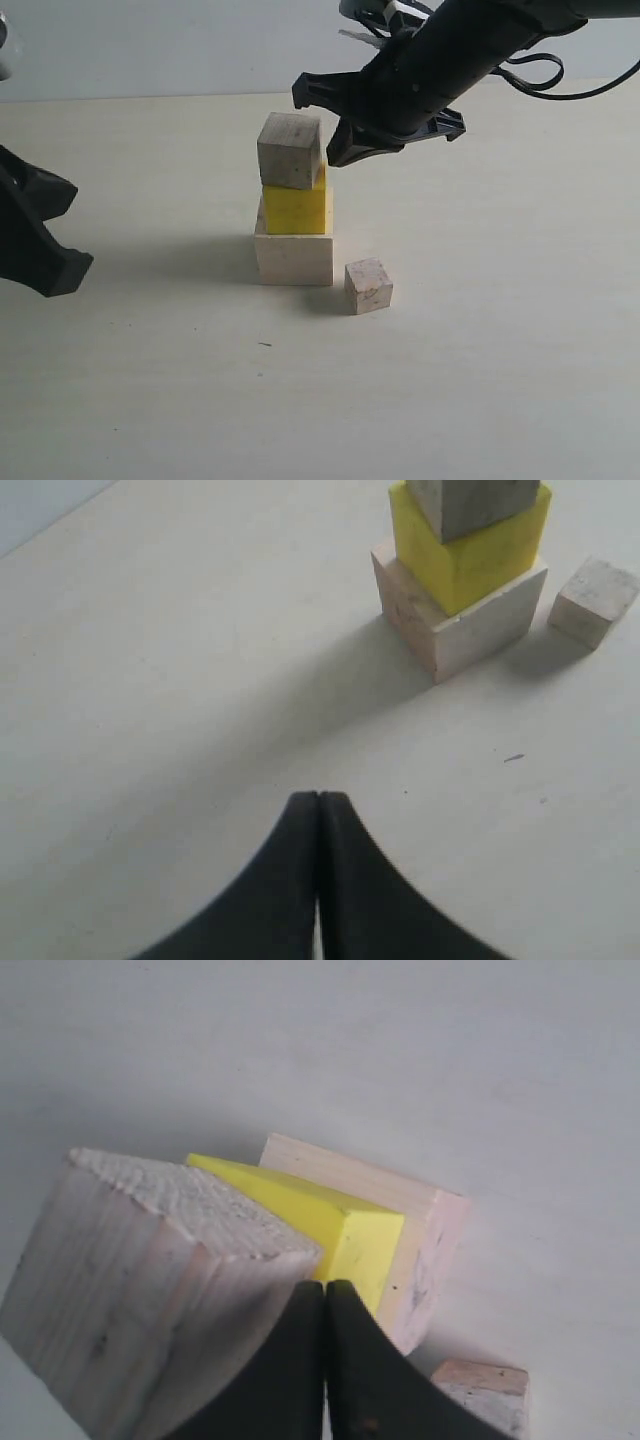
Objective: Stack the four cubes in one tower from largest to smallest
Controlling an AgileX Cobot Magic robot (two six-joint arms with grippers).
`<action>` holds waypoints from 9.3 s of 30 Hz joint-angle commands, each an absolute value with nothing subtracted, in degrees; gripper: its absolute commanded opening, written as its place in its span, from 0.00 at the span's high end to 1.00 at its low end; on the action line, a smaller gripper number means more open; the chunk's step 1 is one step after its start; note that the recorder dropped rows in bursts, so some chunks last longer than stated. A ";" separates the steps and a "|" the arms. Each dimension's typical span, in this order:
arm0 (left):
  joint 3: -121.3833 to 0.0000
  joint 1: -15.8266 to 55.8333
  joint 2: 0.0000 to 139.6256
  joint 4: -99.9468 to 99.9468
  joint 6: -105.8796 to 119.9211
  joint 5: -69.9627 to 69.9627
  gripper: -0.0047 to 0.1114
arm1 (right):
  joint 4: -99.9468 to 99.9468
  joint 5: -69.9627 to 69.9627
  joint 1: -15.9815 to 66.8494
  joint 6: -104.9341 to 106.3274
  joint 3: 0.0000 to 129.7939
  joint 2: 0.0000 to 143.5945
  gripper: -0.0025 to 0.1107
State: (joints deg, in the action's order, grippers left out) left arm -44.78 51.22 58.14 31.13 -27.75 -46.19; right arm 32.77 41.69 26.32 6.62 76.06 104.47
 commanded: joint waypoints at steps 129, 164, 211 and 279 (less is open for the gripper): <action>-43.85 51.31 57.24 31.29 -27.45 -45.61 0.96 | 23.70 48.99 25.98 -5.54 76.41 99.73 0.98; -43.85 51.31 57.24 31.29 -27.45 -45.61 0.96 | 39.85 51.66 27.32 8.47 72.98 99.39 0.98; -43.75 51.31 57.36 31.40 -27.45 -45.00 0.96 | 42.88 46.46 27.32 12.99 72.98 102.92 0.98; -38.59 51.31 53.36 34.39 -27.56 -41.15 0.96 | 8.05 27.67 39.78 -8.51 48.09 88.44 0.85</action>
State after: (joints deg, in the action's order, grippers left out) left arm -38.86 51.22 53.61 34.03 -27.49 -41.78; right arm 15.38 30.22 37.78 -1.85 48.96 87.29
